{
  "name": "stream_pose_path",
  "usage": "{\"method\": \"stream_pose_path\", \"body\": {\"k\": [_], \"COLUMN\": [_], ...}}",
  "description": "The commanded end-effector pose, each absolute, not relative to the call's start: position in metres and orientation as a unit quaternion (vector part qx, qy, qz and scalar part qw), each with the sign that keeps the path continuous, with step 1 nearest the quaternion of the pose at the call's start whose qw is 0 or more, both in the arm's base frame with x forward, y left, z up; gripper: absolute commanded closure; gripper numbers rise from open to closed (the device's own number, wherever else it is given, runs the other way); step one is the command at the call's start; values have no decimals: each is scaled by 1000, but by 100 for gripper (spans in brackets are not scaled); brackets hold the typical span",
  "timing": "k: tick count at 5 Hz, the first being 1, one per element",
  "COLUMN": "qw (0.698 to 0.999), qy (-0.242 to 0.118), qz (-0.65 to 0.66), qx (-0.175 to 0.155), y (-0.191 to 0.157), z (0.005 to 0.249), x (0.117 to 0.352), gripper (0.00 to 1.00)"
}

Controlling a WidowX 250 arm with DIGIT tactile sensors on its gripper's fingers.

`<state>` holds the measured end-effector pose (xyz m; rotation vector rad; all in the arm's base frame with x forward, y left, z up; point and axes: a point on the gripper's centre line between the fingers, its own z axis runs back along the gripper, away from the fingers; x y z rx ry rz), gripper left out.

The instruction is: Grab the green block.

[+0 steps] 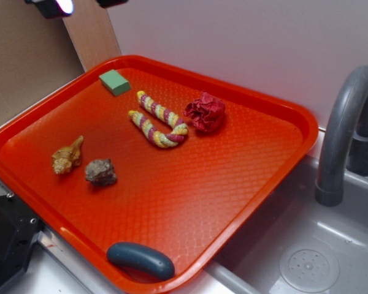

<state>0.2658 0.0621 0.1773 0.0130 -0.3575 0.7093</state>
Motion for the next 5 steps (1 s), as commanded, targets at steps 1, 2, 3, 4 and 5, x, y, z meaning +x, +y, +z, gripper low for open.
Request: {"method": "stream_pose_path", "body": {"k": [1, 2, 3, 4, 5], "qw": [891, 889, 884, 880, 877], "qy": [-187, -189, -203, -181, -172], "qz": [412, 415, 416, 433, 444], "qx": [25, 41, 68, 68, 68], "y": [120, 129, 152, 162, 167], "z": [125, 108, 86, 62, 45], "x": [291, 293, 299, 296, 296], "gripper": [0, 0, 0, 0, 0]}}
